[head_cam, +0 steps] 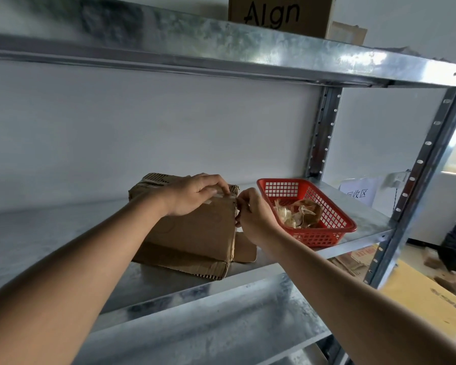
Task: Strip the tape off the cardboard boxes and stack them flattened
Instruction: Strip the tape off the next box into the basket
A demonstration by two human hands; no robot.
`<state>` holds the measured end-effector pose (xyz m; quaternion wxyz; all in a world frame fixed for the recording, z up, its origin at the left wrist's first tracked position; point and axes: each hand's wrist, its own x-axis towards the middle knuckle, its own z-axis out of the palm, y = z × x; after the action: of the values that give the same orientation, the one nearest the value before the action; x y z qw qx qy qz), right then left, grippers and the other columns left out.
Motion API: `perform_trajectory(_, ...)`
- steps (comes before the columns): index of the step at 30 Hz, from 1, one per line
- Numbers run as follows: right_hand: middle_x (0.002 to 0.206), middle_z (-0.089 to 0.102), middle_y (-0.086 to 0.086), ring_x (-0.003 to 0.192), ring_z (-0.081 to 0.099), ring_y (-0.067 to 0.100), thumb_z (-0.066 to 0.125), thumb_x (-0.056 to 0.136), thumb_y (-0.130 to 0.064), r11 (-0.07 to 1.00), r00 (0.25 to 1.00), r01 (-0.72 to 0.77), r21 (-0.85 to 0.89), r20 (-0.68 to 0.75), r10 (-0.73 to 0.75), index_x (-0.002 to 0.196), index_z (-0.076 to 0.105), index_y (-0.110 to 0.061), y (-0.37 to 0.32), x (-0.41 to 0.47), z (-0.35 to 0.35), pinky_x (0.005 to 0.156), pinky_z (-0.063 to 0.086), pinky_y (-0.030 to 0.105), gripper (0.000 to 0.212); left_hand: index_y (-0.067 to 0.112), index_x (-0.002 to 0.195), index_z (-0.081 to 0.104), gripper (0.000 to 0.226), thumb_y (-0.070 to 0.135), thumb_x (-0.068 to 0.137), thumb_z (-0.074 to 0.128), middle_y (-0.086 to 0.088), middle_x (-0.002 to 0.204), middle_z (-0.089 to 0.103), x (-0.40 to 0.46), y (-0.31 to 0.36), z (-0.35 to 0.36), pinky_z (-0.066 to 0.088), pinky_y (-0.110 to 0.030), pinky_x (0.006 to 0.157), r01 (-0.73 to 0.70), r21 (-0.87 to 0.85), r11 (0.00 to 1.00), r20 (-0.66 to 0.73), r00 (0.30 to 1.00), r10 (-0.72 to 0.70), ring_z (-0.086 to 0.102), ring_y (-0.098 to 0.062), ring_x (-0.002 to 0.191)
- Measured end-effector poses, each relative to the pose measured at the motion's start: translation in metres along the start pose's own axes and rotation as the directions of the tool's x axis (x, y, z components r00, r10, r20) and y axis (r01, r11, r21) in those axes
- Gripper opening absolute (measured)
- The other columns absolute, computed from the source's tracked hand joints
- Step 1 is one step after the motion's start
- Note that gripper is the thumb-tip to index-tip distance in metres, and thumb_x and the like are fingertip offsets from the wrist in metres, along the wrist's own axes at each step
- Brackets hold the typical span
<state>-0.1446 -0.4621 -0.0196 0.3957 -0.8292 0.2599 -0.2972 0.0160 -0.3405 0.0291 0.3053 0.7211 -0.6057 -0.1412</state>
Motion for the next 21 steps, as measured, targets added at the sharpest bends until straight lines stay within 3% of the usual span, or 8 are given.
perform_trajectory(2, 0.100, 0.069, 0.007, 0.086, 0.072, 0.029, 0.054, 0.103, -0.013, 0.990, 1.000, -0.008, 0.139, -0.026, 0.012, 0.105, 0.055, -0.023, 0.005, -0.001, -0.002, 0.078, 0.062, 0.054, 0.010, 0.052, 0.109, 0.065, 0.033, 0.026, 0.110, 0.044, 0.011, 0.130, 0.055, -0.001, 0.000, -0.002, 0.052, -0.038, 0.105, -0.003, -0.018, 1.000, 0.011, 1.000, 0.003, 0.060, -0.012, 0.119)
perform_trajectory(5, 0.090, 0.075, 0.002, 0.072, 0.077, 0.022, 0.067, 0.099, -0.011, 0.952, 0.997, -0.009, 0.304, -0.065, 0.030, 0.102, 0.067, -0.019, 0.012, -0.005, -0.006, 0.072, 0.065, 0.050, 0.009, 0.053, 0.111, 0.067, 0.038, 0.021, 0.110, 0.045, 0.010, 0.134, 0.054, -0.002, 0.003, -0.004, 0.053, -0.025, 0.100, -0.009, -0.039, 0.999, 0.028, 1.000, 0.010, 0.057, -0.010, 0.122)
perform_trajectory(8, 0.076, 0.077, -0.001, 0.069, 0.077, 0.018, 0.071, 0.095, -0.007, 0.964, 0.994, -0.002, 0.266, -0.102, 0.030, 0.089, 0.075, -0.015, 0.013, -0.006, -0.007, 0.069, 0.066, 0.044, 0.011, 0.056, 0.111, 0.067, 0.043, 0.019, 0.110, 0.045, 0.010, 0.136, 0.051, -0.002, 0.006, -0.005, 0.050, -0.013, 0.090, -0.010, -0.038, 0.999, 0.038, 0.999, 0.011, 0.054, -0.008, 0.123)
perform_trajectory(13, 0.076, 0.076, 0.003, 0.069, 0.077, 0.023, 0.071, 0.094, -0.004, 0.958, 0.993, -0.089, 0.274, -0.055, 0.108, 0.088, 0.074, -0.014, 0.008, -0.001, -0.010, 0.070, 0.065, 0.049, 0.012, 0.055, 0.110, 0.068, 0.042, 0.019, 0.110, 0.045, 0.010, 0.139, 0.050, -0.002, 0.006, -0.004, 0.049, -0.018, 0.100, 0.004, -0.045, 0.999, 0.042, 0.999, -0.002, 0.052, -0.009, 0.128)
perform_trajectory(15, 0.080, 0.076, 0.002, 0.070, 0.076, 0.021, 0.071, 0.095, -0.008, 0.974, 0.996, -0.068, 0.216, -0.048, 0.081, 0.091, 0.073, -0.015, 0.007, 0.001, -0.011, 0.071, 0.065, 0.049, 0.009, 0.055, 0.110, 0.068, 0.042, 0.020, 0.110, 0.045, 0.011, 0.138, 0.050, -0.001, 0.006, -0.004, 0.049, -0.026, 0.106, 0.009, -0.049, 0.999, 0.041, 0.999, -0.007, 0.051, -0.009, 0.129)
perform_trajectory(17, 0.085, 0.075, -0.002, 0.073, 0.075, 0.019, 0.069, 0.096, -0.010, 0.999, 0.998, 0.019, 0.040, -0.064, -0.017, 0.094, 0.073, -0.019, 0.006, 0.002, -0.012, 0.074, 0.064, 0.047, 0.009, 0.057, 0.108, 0.069, 0.042, 0.021, 0.110, 0.046, 0.011, 0.137, 0.051, -0.001, 0.006, -0.004, 0.048, -0.030, 0.108, 0.013, -0.054, 0.998, 0.036, 0.999, -0.011, 0.051, -0.008, 0.129)
perform_trajectory(21, 0.092, 0.072, 0.002, 0.085, 0.071, 0.024, 0.056, 0.101, -0.016, 0.983, 0.993, 0.107, -0.147, 0.057, -0.099, 0.103, 0.065, -0.020, 0.001, 0.003, -0.018, 0.079, 0.061, 0.050, 0.010, 0.056, 0.109, 0.069, 0.040, 0.022, 0.109, 0.047, 0.011, 0.136, 0.052, 0.000, 0.007, -0.004, 0.047, -0.024, 0.105, 0.008, -0.043, 0.999, 0.029, 1.000, -0.007, 0.052, -0.007, 0.128)
